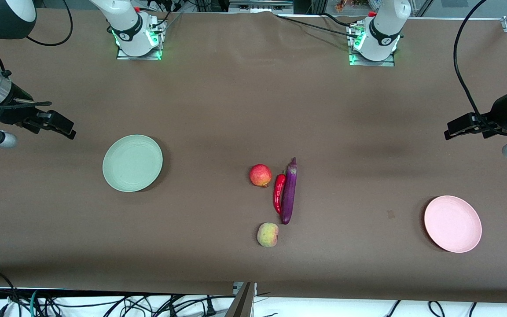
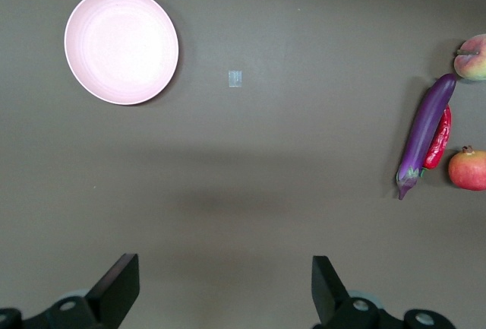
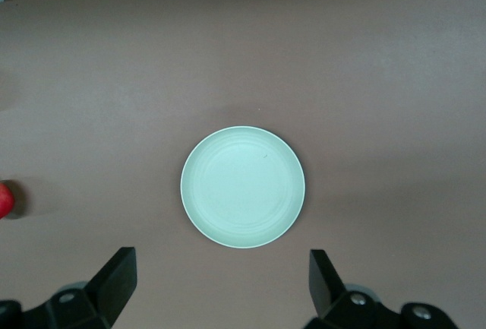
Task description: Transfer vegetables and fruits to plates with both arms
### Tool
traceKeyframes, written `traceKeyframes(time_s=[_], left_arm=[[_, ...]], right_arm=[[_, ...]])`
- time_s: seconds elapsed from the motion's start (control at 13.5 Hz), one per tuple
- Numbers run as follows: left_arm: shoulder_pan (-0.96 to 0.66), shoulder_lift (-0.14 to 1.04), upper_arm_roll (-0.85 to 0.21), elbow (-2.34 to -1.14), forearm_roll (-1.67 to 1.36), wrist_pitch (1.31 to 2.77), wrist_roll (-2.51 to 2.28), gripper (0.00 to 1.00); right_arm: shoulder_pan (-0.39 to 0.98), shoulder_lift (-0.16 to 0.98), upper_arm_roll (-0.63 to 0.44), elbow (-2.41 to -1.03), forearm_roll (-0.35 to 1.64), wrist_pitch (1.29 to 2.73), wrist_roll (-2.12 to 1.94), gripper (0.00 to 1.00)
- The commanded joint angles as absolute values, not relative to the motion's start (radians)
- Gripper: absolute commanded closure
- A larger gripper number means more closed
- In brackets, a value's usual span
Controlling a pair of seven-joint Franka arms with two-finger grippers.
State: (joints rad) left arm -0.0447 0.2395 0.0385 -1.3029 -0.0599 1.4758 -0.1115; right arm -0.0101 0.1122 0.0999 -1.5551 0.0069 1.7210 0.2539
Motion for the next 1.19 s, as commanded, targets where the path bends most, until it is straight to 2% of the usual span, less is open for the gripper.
traceKeyframes(time_s=[0.0, 1.11], left_arm=[[-0.035, 0.253, 0.040, -1.273, -0.081, 1.473, -0.104, 0.00], [-0.051, 0.270, 0.035, -1.258, -0.081, 1.482, -0.101, 0.00]], right_arm=[[-0.021, 0.095, 0.106, -1.577, 0.025, 1.730, 0.242, 0.00], [-0.021, 0.095, 0.106, -1.578, 0.025, 1.726, 0.242, 0.00]])
